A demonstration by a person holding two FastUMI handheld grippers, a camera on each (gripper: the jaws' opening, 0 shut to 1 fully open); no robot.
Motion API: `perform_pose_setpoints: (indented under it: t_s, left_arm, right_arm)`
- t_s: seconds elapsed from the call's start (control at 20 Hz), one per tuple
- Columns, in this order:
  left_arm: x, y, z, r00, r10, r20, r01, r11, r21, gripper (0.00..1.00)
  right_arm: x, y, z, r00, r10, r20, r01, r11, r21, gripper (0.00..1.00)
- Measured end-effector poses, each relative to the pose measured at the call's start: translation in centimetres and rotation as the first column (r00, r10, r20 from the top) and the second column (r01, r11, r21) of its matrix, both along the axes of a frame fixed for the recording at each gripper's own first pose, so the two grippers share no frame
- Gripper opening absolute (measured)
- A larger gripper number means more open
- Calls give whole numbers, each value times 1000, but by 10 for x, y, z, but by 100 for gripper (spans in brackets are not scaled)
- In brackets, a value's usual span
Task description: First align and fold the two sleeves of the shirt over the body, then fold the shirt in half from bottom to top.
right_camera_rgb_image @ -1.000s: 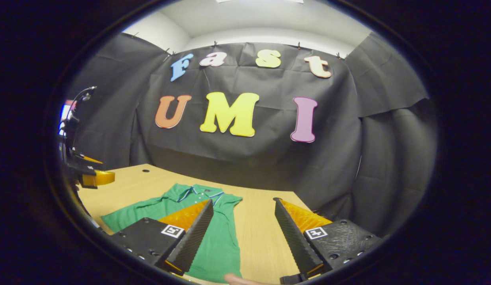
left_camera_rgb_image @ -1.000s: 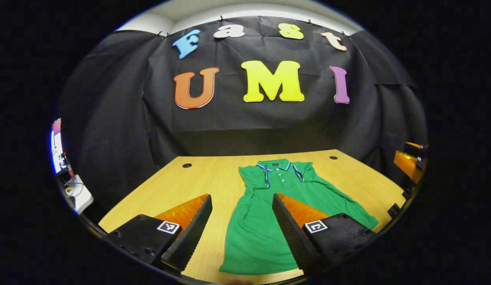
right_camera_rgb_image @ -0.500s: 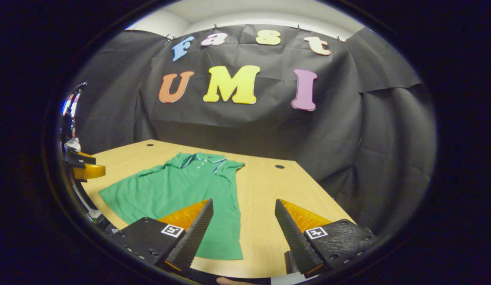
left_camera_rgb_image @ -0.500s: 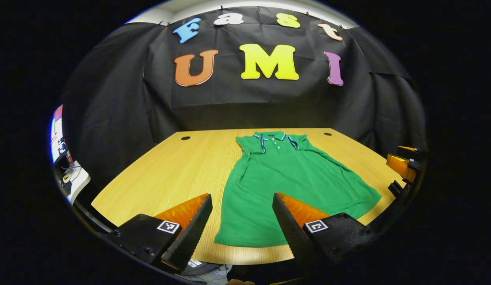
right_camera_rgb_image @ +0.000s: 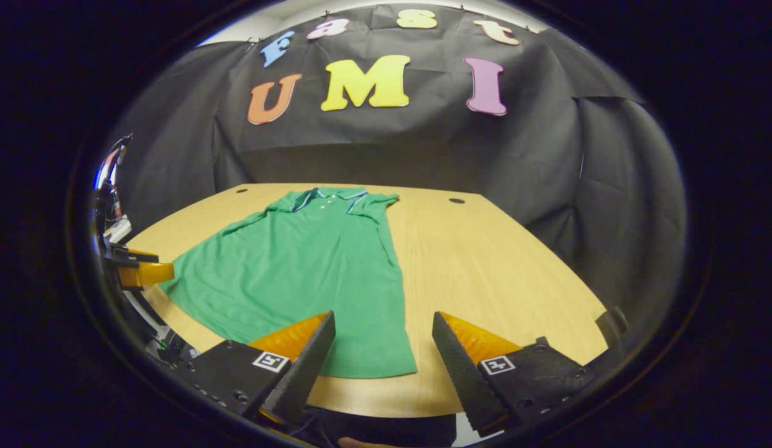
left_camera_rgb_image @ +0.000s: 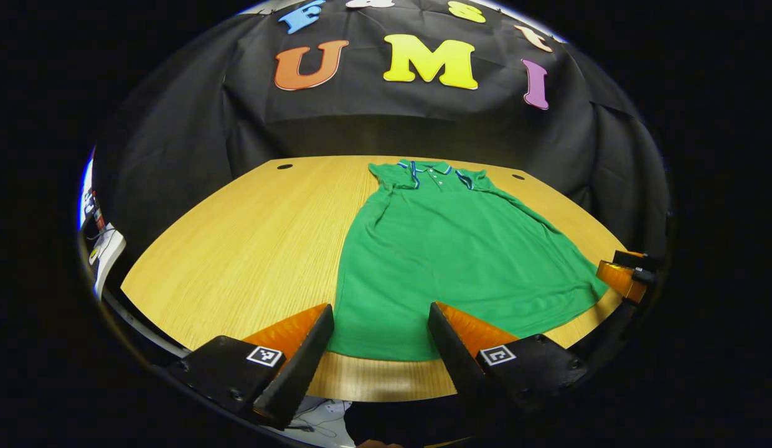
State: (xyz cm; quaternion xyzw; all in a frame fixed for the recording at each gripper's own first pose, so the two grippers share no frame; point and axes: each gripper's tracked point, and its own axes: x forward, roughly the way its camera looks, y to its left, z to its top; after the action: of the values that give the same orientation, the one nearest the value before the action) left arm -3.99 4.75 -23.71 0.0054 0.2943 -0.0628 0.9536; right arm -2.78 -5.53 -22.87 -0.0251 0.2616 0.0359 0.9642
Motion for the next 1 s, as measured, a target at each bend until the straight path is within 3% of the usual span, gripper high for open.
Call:
perform_pose_setpoints:
  t_s: [0.25,0.5,0.6,0.9,1.0]
  left_arm:
    - [1,1,-10,1000,-19,-18,19,1000,5,98]
    - [1,1,-13,1000,-21,-14,22,999,37,95]
    - [1,10,-12,1000,26,-13,-25,999,35,95]
    - [3,26,-13,997,74,-9,-74,997,24,81]
    - [3,26,-13,998,61,-7,-60,998,35,77]
  right_arm:
    - [-3,3,-15,999,0,-48,0,1000,-13,98]
    - [-3,8,-20,998,4,-66,-1,999,38,94]
    - [-4,9,-20,998,0,-68,4,999,52,94]
    - [-8,19,-20,996,33,-78,-30,998,51,97]
    - [-6,23,-21,996,41,-77,-36,998,60,91]
